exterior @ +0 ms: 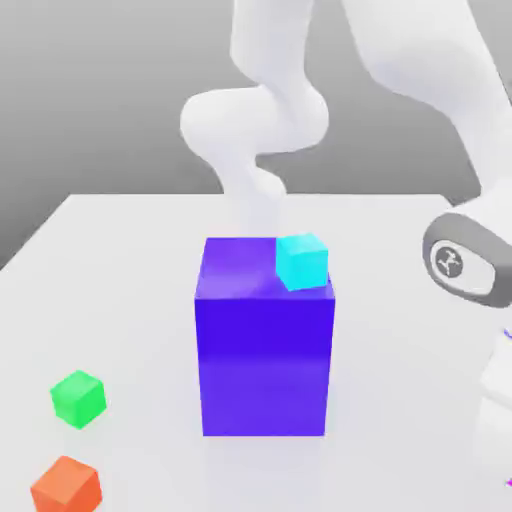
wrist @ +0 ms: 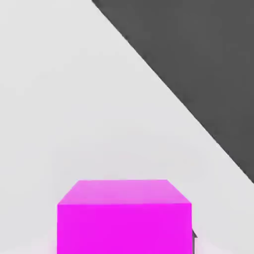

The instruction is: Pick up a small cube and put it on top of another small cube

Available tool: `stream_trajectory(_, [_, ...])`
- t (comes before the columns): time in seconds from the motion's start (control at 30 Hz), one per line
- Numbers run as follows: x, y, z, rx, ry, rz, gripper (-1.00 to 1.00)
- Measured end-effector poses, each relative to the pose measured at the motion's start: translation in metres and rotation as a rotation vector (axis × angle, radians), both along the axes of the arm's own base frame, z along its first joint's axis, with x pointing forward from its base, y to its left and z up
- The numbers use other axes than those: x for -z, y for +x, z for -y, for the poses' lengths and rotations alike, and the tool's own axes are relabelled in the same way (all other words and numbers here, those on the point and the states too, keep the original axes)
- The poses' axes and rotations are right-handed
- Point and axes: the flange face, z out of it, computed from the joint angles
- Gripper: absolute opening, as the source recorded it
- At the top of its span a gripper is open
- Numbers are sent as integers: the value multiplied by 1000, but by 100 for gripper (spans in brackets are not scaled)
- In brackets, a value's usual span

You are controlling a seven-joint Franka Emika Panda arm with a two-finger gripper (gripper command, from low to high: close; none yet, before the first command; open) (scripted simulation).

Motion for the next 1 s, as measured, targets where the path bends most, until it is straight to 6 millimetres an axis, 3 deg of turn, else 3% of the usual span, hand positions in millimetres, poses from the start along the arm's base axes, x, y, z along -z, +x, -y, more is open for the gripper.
stream_trajectory(0.13, [-9, 17, 94, 49, -20, -6, -100])
stream_trajectory(0.27, [-20, 17, 187, 101, -23, -12, -100])
stream_trajectory(0.4, [-32, 0, 277, 156, -9, -16, -100])
stream_trajectory(0.57, [-44, -43, 376, 227, 30, -10, -100])
stream_trajectory(0.73, [-50, -100, 441, 156, 43, 2, -100])
stream_trajectory(0.93, [-51, -166, 482, -15, 42, 16, -100])
stream_trajectory(1.0, [-43, -177, 491, -27, 35, 18, -100])
